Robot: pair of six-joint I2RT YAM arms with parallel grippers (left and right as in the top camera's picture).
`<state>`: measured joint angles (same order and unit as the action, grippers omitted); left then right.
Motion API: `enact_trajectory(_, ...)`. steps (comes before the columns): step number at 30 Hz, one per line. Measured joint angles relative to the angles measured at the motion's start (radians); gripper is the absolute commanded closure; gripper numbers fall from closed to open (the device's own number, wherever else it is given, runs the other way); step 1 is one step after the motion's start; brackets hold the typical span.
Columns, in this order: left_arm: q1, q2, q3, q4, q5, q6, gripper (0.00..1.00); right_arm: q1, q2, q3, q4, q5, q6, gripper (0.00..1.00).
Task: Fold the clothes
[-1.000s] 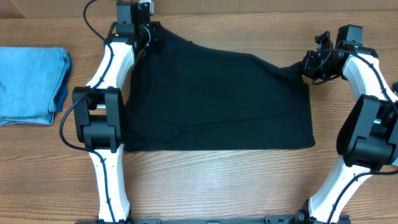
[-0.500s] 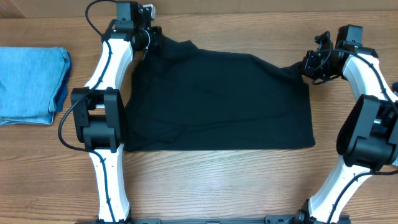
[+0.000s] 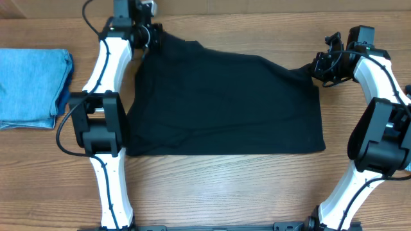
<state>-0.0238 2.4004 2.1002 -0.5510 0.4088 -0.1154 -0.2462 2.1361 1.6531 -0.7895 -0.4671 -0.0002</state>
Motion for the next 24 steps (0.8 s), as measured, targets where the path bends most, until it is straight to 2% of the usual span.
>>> enact_trajectory(6, 0.009, 0.0, 0.104, -0.024, 0.03, 0.009, 0.96, 0.0, 0.0, 0.0, 0.0, 0.0, 0.0, 0.95)
enact_trajectory(9, 0.006, 0.0, 0.113, -0.058, 0.038, 0.023, 0.96, 0.0, 0.0, 0.0, 0.0, 0.001, -0.001, 0.85)
enact_trajectory(16, -0.002, 0.001, 0.113, -0.103, 0.044, 0.054, 0.96, -0.002, 0.0, 0.0, 0.024, 0.013, 0.009, 0.85)
enact_trajectory(21, -0.002, 0.001, 0.113, -0.108, 0.044, 0.065, 0.96, -0.003, 0.0, 0.0, 0.068, 0.017, 0.026, 0.6)
enact_trajectory(24, -0.002, 0.001, 0.113, -0.109, 0.044, 0.067, 0.96, -0.004, 0.0, 0.0, 0.096, 0.038, 0.027, 0.56)
